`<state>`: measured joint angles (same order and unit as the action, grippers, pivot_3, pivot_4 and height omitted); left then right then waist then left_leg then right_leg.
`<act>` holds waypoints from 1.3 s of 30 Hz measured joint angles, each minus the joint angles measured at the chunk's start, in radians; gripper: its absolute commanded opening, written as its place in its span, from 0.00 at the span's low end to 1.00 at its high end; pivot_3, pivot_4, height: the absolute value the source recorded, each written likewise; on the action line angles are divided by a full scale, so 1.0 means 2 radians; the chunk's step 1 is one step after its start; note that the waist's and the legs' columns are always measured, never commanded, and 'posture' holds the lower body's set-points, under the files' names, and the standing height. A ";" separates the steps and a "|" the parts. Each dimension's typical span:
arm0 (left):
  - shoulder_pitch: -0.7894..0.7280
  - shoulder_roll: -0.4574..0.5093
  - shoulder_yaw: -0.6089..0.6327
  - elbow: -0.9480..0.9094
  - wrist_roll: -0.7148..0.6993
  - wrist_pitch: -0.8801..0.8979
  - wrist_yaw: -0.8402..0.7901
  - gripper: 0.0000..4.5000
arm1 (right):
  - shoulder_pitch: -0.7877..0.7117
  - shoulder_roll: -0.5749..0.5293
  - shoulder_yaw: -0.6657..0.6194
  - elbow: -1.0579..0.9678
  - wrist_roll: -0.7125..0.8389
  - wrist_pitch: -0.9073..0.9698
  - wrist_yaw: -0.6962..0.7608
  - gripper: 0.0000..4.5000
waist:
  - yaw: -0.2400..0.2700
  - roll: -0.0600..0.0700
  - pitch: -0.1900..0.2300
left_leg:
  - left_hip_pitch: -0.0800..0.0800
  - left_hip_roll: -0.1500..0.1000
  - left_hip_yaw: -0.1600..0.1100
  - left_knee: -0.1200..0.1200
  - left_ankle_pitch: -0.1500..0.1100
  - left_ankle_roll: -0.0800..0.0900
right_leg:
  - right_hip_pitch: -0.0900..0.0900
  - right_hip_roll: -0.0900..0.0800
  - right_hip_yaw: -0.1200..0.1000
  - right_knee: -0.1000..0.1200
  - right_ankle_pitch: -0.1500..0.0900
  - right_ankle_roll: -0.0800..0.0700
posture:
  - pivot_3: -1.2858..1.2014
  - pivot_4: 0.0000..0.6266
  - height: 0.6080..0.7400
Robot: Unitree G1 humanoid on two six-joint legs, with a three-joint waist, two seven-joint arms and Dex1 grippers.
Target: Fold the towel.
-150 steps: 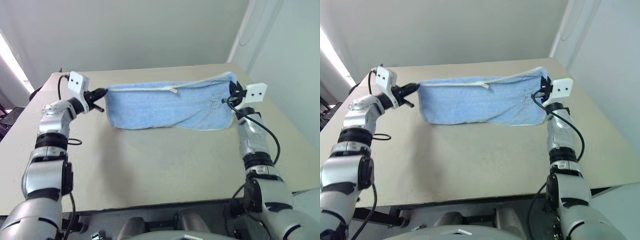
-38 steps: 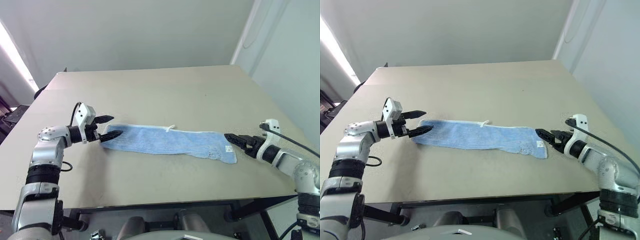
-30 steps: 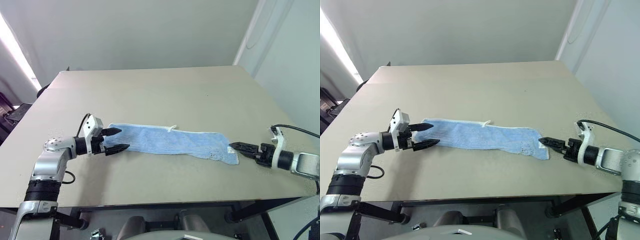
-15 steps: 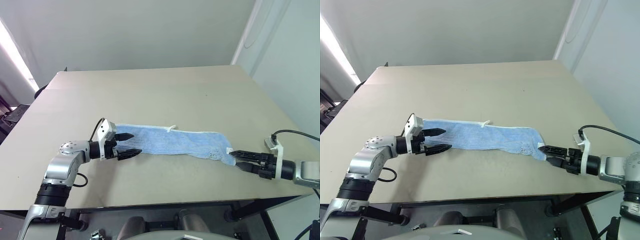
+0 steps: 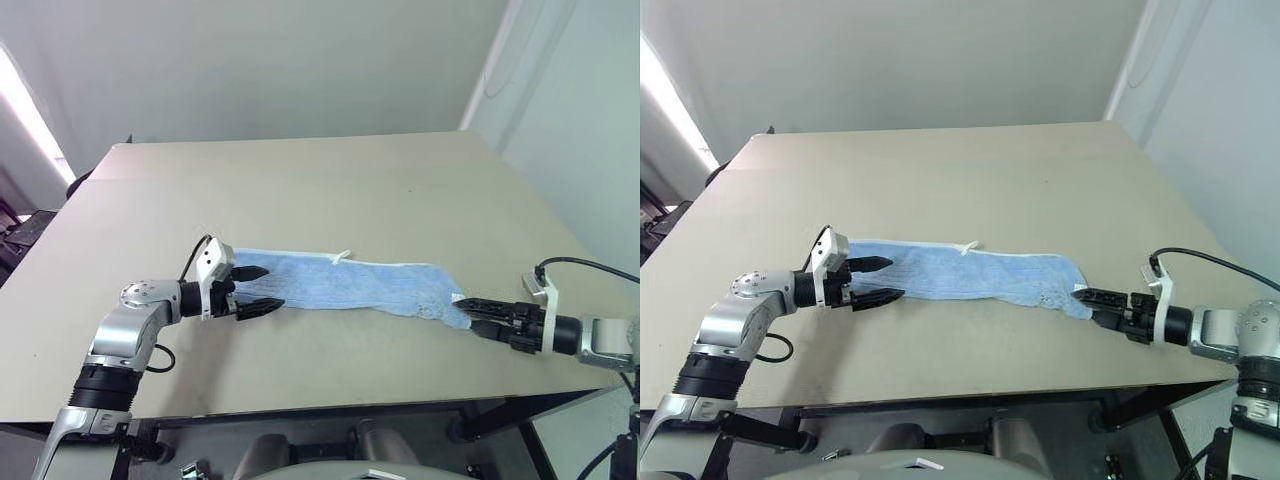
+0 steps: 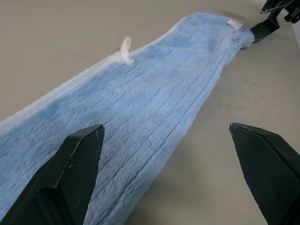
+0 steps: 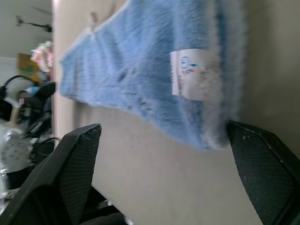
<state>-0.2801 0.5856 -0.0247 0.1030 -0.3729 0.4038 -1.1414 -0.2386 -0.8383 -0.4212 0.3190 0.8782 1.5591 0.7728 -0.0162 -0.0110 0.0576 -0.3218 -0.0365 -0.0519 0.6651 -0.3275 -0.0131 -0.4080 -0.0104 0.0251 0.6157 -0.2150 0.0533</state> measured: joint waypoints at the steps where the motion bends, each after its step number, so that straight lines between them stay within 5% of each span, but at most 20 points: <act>1: 0.001 0.000 0.000 0.000 0.000 0.000 0.000 1.00 | 0.003 -0.005 0.000 -0.001 0.000 0.001 0.003 0.99 | 0.001 0.000 0.000 | 0.000 0.000 0.000 0.000 0.000 0.000 | 0.000 0.000 0.000 0.000 0.001 0.001 | 0.52 0.00 1.00; 18: 0.001 0.000 -0.001 0.001 0.000 0.000 0.001 1.00 | 0.052 0.006 -0.019 -0.049 0.006 0.011 0.019 0.99 | 0.000 0.000 0.000 | 0.000 0.000 0.000 0.000 -0.001 0.001 | 0.000 0.000 0.000 -0.001 0.000 0.000 | 0.52 0.00 1.00; 39: 0.001 -0.002 -0.011 0.000 0.000 0.002 0.012 1.00 | -0.074 0.093 -0.013 0.050 -0.040 0.002 -0.029 0.99 | -0.028 -0.004 0.000 | 0.003 0.007 0.009 0.000 -0.001 0.001 | 0.001 0.001 0.000 -0.001 0.000 0.000 | 0.52 0.00 1.00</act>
<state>-0.2790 0.5826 -0.0471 0.1031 -0.3735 0.4076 -1.1178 -0.3862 -0.6522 -0.4470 0.4200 0.7991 1.5623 0.7154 -0.0729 -0.0197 0.0578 -0.3165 -0.0219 -0.0337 0.6645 -0.3287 -0.0115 -0.4068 -0.0084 0.0243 0.6142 -0.2155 0.0539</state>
